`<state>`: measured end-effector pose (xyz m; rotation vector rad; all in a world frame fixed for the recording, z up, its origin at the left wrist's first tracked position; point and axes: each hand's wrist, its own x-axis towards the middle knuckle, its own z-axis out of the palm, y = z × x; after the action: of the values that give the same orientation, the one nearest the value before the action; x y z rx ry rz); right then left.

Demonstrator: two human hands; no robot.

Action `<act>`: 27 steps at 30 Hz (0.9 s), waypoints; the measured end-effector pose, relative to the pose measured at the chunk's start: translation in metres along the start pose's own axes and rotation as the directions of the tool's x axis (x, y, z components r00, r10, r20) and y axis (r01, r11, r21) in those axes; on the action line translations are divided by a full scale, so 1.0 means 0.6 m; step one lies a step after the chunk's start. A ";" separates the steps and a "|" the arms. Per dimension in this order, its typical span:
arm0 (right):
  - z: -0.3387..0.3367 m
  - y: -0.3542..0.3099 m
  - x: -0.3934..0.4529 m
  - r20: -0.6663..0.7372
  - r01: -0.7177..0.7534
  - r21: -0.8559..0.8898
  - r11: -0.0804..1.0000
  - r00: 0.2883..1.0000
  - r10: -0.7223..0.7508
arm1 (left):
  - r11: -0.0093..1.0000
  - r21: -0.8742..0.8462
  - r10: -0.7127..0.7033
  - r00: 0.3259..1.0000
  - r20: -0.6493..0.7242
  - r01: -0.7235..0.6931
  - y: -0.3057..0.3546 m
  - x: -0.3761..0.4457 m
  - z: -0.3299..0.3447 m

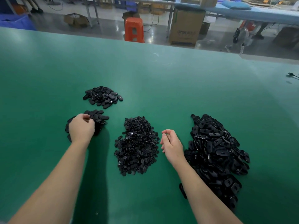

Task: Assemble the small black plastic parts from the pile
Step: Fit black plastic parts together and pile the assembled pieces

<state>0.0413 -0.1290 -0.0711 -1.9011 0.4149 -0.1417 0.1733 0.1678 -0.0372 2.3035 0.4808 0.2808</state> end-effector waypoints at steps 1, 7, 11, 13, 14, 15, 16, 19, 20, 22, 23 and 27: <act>0.000 -0.001 0.000 0.000 0.000 -0.003 1.000 1.000 0.000 | 0.999 -0.023 0.040 0.999 -0.021 -0.041 -0.001 -0.004 0.002; 0.001 -0.002 -0.001 0.002 -0.004 -0.025 1.000 1.000 0.004 | 0.945 -0.112 0.317 0.946 0.074 -0.308 -0.007 -0.068 0.042; 0.000 -0.003 -0.003 0.000 -0.007 -0.060 0.998 1.000 0.007 | 0.933 0.026 0.353 0.924 0.144 -0.360 -0.019 -0.102 0.070; 0.001 -0.007 -0.006 0.005 -0.008 -0.098 0.995 1.000 0.008 | 0.925 0.077 0.358 0.921 0.153 -0.373 -0.022 -0.102 0.072; 0.001 -0.009 -0.007 0.004 -0.007 -0.118 0.993 1.000 0.008 | 0.923 0.087 0.359 0.920 0.156 -0.374 -0.022 -0.101 0.072; 0.001 -0.012 -0.008 0.003 -0.008 -0.138 0.990 1.000 0.008 | 0.921 0.096 0.360 0.919 0.160 -0.378 -0.022 -0.100 0.073; 0.001 -0.016 -0.009 0.002 -0.011 -0.156 0.988 1.000 0.012 | 0.918 0.106 0.362 0.918 0.163 -0.381 -0.022 -0.100 0.073; 0.000 -0.029 -0.009 0.032 -0.036 -0.192 0.981 0.999 0.043 | 0.915 0.133 0.359 0.920 0.160 -0.381 -0.020 -0.102 0.075; -0.003 -0.034 -0.008 0.057 -0.045 -0.203 0.978 0.997 0.058 | 0.915 0.137 0.359 0.920 0.161 -0.381 -0.020 -0.103 0.075; -0.013 -0.045 -0.005 0.106 -0.051 -0.226 0.973 0.991 0.076 | 0.912 0.144 0.360 0.918 0.166 -0.384 -0.020 -0.104 0.075; -0.023 -0.050 -0.001 0.121 -0.042 -0.258 0.965 0.990 0.075 | 0.910 0.148 0.361 0.917 0.169 -0.386 -0.021 -0.103 0.075; -0.096 -0.080 0.023 0.289 0.137 -0.653 0.745 0.954 0.078 | 0.907 0.153 0.368 0.915 0.165 -0.392 -0.022 -0.103 0.075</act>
<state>0.0478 -0.1699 -0.0074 -2.5960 0.2348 0.3250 0.1294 0.1218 -0.0811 2.5688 -0.0202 0.2778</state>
